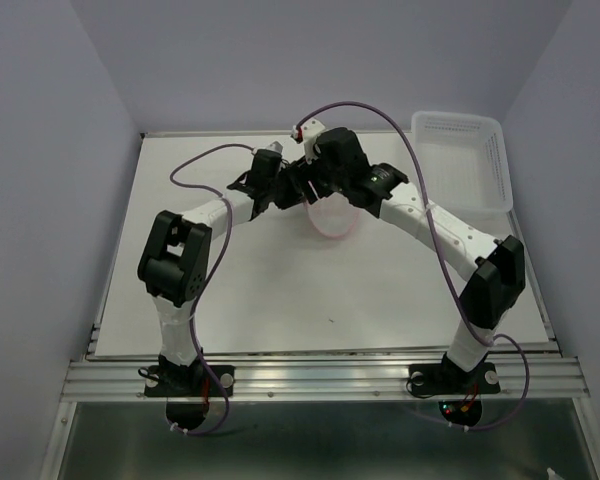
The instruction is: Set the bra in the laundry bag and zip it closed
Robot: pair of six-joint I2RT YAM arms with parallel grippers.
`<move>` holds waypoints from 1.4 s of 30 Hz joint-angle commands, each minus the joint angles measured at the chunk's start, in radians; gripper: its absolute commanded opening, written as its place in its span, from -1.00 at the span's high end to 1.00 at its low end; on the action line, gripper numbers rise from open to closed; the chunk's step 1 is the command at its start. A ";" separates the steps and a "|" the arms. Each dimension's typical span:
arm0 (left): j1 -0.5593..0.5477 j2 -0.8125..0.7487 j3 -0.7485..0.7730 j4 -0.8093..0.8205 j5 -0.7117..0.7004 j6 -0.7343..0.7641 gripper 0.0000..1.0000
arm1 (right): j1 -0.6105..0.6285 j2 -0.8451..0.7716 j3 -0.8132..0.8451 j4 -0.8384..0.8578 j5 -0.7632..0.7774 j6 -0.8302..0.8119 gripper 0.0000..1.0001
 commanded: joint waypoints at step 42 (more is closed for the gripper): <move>0.097 0.138 0.129 -0.041 0.160 0.289 1.00 | -0.437 0.400 0.220 -0.205 -0.968 -0.333 -0.34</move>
